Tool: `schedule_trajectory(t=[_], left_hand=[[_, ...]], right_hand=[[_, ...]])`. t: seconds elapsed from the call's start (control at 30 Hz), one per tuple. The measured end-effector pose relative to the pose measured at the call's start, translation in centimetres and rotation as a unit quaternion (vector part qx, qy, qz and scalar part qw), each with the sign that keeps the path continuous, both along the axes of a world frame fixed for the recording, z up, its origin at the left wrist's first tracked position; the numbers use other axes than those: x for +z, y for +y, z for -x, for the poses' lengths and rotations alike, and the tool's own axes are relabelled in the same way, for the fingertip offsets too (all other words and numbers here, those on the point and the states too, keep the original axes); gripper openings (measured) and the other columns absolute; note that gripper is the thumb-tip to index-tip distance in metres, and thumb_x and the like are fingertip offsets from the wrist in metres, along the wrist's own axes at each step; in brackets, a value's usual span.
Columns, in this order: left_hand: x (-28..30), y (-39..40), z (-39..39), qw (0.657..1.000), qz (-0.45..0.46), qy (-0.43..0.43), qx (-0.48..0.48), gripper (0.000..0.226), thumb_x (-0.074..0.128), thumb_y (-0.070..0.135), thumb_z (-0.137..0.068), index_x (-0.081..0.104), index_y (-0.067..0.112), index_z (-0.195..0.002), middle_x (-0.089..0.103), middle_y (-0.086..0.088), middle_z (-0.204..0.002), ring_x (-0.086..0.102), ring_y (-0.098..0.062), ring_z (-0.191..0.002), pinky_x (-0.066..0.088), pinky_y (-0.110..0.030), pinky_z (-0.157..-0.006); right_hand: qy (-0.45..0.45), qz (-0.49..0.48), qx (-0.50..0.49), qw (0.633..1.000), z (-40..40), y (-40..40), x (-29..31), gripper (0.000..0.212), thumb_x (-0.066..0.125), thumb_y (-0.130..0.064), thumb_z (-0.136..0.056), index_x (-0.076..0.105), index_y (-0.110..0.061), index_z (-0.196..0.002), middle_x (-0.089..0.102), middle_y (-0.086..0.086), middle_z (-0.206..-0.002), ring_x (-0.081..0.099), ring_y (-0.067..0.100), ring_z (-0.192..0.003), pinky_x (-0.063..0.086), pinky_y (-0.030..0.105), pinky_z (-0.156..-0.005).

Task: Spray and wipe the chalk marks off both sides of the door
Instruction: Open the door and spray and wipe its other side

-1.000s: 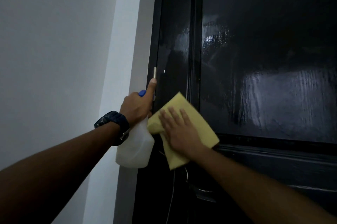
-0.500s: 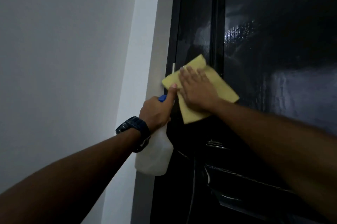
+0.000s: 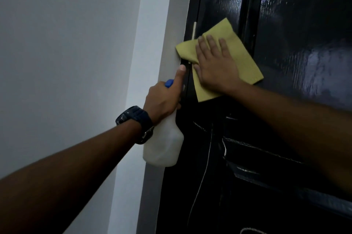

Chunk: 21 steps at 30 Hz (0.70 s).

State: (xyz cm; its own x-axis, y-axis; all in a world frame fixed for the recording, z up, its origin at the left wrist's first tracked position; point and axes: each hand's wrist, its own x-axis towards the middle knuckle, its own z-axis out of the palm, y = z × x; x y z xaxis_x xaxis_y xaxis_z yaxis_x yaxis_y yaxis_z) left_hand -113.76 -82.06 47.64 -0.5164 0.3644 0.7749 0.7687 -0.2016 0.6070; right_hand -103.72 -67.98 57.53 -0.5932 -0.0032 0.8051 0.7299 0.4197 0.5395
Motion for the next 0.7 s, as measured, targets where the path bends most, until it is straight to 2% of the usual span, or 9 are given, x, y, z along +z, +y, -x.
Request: schedule_trajectory(t=[0.07, 0.13, 0.2, 0.27, 0.33, 0.4, 0.53, 0.7], left_hand=[[-1.6, -0.9, -0.7, 1.0, -0.008, 0.001, 0.001, 0.084, 0.027, 0.079, -0.092, 0.063, 0.007, -0.067, 0.069, -0.006, -0.061, 0.062, -0.006, -0.05, 0.044, -0.028, -0.063], [-3.4, -1.7, -1.0, 1.0, -0.005, -0.002, 0.003, 0.085, 0.027, 0.076, -0.094, 0.063, 0.004, -0.068, 0.071, -0.008, -0.064, 0.064, -0.009, -0.054, 0.049, -0.03, -0.065], [-5.6, -2.6, -1.3, 1.0, 0.001, -0.008, 0.006, 0.097, 0.022, 0.084, -0.089, 0.065, -0.001, -0.07, 0.07, -0.007, -0.063, 0.068, -0.016, -0.06, 0.056, -0.036, -0.072], [-8.2, -3.3, -1.6, 1.0, -0.006, -0.006, 0.029, 0.108, 0.018, 0.094, -0.078, 0.065, -0.003, -0.07, 0.069, -0.006, -0.06, 0.068, -0.022, -0.063, 0.057, -0.045, -0.074], [-11.0, -4.1, -1.7, 0.999, -0.011, -0.001, 0.043, 0.11, 0.017, 0.097, -0.074, 0.061, -0.003, -0.069, 0.067, -0.009, -0.061, 0.066, -0.027, -0.064, 0.056, -0.05, -0.073], [-13.6, -5.2, -1.5, 0.998, -0.021, -0.005, 0.054, 0.108, 0.016, 0.098, -0.074, 0.06, 0.0, -0.066, 0.066, -0.01, -0.062, 0.064, -0.028, -0.062, 0.054, -0.049, -0.07], [-17.2, -6.2, -1.0, 0.998, -0.023, -0.029, 0.049, 0.11, 0.013, 0.099, -0.073, 0.061, 0.0, -0.066, 0.065, -0.011, -0.062, 0.063, -0.029, -0.062, 0.055, -0.049, -0.071], [-18.0, -5.9, -1.5, 0.998, 0.001, -0.041, 0.051, 0.11, 0.014, 0.1, -0.072, 0.059, 0.0, -0.066, 0.065, -0.011, -0.061, 0.063, -0.03, -0.061, 0.054, -0.055, -0.068]], right_hand=[[-0.014, 0.003, 0.016, 1.0, -0.2, 0.2, -3.4, 0.069, 0.02, -0.048, -0.104, 0.016, -0.006, -0.159, 0.01, 0.014, -0.168, 0.005, 0.032, -0.155, 0.002, 0.053, -0.124], [-0.034, 0.006, 0.019, 0.999, -0.3, 0.1, -7.1, 0.069, 0.02, -0.048, -0.104, 0.017, -0.006, -0.159, 0.01, 0.015, -0.167, 0.006, 0.033, -0.155, 0.004, 0.054, -0.124], [-0.064, 0.0, 0.025, 0.998, -0.6, 0.3, -10.9, 0.069, 0.018, -0.048, -0.104, 0.017, -0.005, -0.159, 0.01, 0.016, -0.167, 0.005, 0.034, -0.155, 0.005, 0.054, -0.124], [-0.096, -0.01, 0.025, 0.995, -1.2, 0.4, -14.4, 0.07, 0.019, -0.048, -0.105, 0.018, -0.004, -0.159, 0.009, 0.017, -0.167, 0.004, 0.035, -0.155, 0.004, 0.055, -0.123], [-0.124, -0.014, 0.023, 0.992, -1.9, 0.5, -17.4, 0.07, 0.021, -0.048, -0.105, 0.018, -0.004, -0.159, 0.009, 0.017, -0.167, 0.004, 0.036, -0.154, 0.002, 0.055, -0.123], [-0.154, -0.015, 0.019, 0.988, -2.5, 0.7, -19.7, 0.07, 0.023, -0.049, -0.106, 0.017, -0.004, -0.159, 0.009, 0.017, -0.167, 0.003, 0.036, -0.154, 0.001, 0.055, -0.123], [-0.206, -0.011, 0.006, 0.979, -3.1, 0.7, -22.4, 0.068, 0.02, -0.049, -0.106, 0.019, -0.006, -0.158, 0.009, 0.015, -0.167, 0.003, 0.035, -0.155, 0.004, 0.055, -0.123], [-0.257, 0.009, 0.001, 0.966, -3.8, 0.4, -21.2, 0.075, 0.015, -0.055, -0.102, 0.027, -0.006, -0.157, 0.019, 0.016, -0.165, 0.013, 0.035, -0.154, 0.009, 0.054, -0.124]])
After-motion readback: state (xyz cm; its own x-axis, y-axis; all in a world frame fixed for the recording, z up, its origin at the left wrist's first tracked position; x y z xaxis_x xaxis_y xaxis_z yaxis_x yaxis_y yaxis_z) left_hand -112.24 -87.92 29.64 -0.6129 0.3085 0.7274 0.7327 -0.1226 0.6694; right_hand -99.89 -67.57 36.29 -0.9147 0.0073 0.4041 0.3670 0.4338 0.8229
